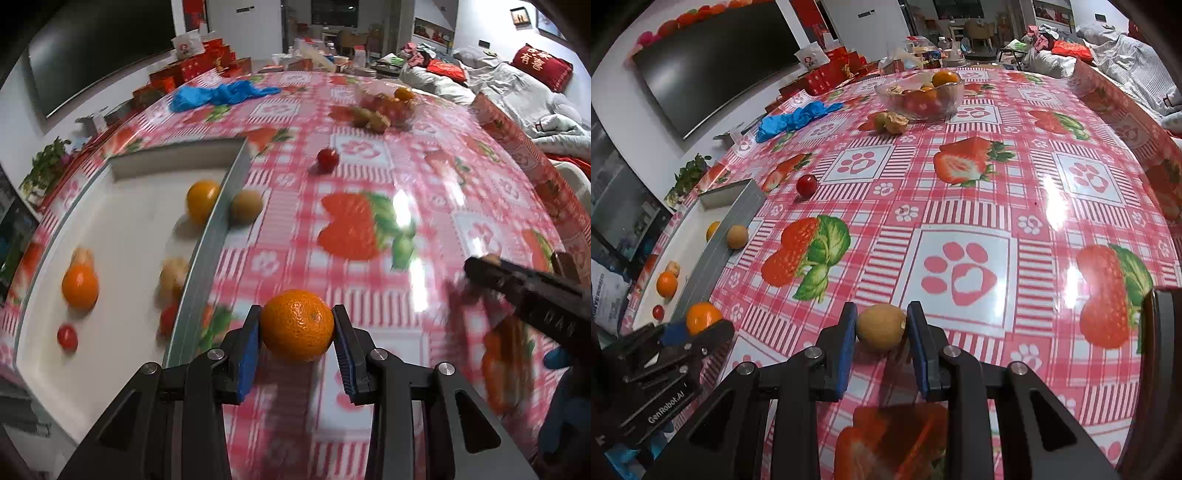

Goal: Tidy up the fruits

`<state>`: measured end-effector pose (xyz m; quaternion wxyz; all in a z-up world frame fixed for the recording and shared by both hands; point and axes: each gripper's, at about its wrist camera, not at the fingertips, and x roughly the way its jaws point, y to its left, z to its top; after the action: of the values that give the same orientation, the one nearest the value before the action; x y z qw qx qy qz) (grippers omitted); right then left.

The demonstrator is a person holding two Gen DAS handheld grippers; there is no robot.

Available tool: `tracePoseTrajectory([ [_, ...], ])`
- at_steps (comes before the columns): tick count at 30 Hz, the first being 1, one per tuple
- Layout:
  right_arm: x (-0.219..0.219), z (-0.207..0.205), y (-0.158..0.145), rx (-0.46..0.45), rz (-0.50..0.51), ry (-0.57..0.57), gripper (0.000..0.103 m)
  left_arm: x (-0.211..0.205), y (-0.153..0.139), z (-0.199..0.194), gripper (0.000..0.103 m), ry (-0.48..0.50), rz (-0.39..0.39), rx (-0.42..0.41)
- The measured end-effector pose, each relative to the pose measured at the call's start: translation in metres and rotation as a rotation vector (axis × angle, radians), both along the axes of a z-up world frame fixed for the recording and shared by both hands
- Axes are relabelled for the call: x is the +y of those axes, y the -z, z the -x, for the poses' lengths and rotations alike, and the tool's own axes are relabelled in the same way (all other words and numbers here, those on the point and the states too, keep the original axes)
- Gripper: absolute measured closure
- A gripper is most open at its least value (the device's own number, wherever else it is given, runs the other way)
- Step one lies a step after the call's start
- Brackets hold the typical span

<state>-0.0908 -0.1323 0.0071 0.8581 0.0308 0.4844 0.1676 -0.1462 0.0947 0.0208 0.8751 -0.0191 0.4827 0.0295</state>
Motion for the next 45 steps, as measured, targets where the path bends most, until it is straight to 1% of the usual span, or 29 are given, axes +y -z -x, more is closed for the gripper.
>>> tracePoseTrajectory([
  [2, 0.001, 0.005, 0.000, -0.007, 0.007, 0.000, 0.073, 0.004, 0.006, 0.004, 0.064, -0.017, 0.009, 0.016],
  [3, 0.001, 0.007, 0.000, -0.010, 0.008, 0.000, 0.073, 0.005, 0.007, 0.008, 0.064, -0.015, 0.010, 0.001],
  [6, 0.002, 0.012, 0.000, -0.011, 0.010, -0.001, 0.073, 0.002, 0.006, 0.013, 0.064, -0.011, -0.009, -0.009],
  [10, 0.003, 0.013, 0.000, -0.011, 0.017, 0.000, 0.073, 0.006, 0.007, 0.018, 0.064, -0.017, 0.028, -0.012],
  [13, 0.003, 0.013, 0.001, -0.010, 0.021, 0.002, 0.073, 0.006, 0.007, 0.021, 0.064, -0.014, 0.024, -0.015],
  [45, 0.005, 0.013, 0.002, -0.012, 0.031, -0.002, 0.073, 0.007, 0.008, 0.024, 0.064, -0.017, 0.033, -0.021],
])
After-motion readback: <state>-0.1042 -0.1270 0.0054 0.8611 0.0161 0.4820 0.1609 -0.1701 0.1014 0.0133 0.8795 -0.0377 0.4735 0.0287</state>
